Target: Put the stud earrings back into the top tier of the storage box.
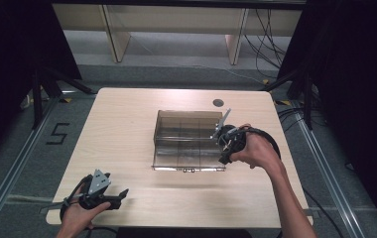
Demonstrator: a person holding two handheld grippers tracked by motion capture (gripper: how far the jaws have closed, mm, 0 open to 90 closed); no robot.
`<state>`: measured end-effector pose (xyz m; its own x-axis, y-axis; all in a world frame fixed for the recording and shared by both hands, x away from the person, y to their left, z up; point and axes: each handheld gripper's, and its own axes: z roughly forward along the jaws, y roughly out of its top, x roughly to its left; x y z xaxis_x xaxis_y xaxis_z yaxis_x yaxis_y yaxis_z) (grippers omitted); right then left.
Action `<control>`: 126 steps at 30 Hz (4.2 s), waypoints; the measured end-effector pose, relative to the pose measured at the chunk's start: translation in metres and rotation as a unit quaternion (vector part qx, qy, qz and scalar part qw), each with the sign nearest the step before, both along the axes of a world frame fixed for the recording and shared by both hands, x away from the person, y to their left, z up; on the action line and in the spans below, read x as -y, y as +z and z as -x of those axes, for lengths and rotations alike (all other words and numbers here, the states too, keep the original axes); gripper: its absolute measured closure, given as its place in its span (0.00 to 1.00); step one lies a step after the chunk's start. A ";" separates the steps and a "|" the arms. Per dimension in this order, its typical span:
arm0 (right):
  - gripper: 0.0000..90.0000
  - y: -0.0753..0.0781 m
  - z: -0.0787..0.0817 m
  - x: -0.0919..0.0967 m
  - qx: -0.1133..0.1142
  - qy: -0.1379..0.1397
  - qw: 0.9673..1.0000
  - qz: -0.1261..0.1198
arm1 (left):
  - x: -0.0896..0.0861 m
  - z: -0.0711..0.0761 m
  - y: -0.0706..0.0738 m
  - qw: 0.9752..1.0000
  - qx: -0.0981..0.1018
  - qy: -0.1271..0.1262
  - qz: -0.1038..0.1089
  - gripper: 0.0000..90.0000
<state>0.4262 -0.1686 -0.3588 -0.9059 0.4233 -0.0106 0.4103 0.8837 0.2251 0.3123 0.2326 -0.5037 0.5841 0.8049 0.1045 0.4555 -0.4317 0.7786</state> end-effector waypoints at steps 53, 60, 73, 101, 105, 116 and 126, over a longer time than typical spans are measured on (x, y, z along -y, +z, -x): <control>0.41 -0.059 0.058 0.069 0.064 -0.096 0.987 -0.113 | -0.001 0.000 0.000 1.000 0.002 0.001 0.004 0.17; 0.38 -0.065 0.068 0.070 0.056 -0.104 0.985 -0.124 | -0.001 0.000 0.001 1.000 0.001 -0.003 -0.001 0.17; 0.32 -0.073 0.074 0.071 0.085 -0.107 0.979 -0.153 | -0.001 0.000 0.001 1.000 0.002 0.000 -0.002 0.17; 0.26 -0.101 0.088 0.092 0.111 -0.112 0.965 -0.209 | -0.001 0.001 0.001 1.000 0.005 0.007 0.005 0.17; 0.26 -0.102 0.093 0.093 0.101 -0.133 0.964 -0.209 | -0.001 0.001 0.001 1.000 0.006 0.007 0.000 0.17; 0.25 -0.108 0.099 0.097 0.099 -0.137 0.962 -0.214 | -0.001 0.001 0.001 1.000 0.006 0.007 0.006 0.17; 0.23 -0.113 0.105 0.100 0.102 -0.139 0.962 -0.210 | 0.000 0.001 0.001 1.000 0.006 0.006 0.005 0.17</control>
<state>0.3212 -0.2688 -0.4714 -0.7541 0.6548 0.0497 0.5277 0.5592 0.6393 0.3109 0.2328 -0.5029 0.5734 0.8128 0.1031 0.4515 -0.4185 0.7880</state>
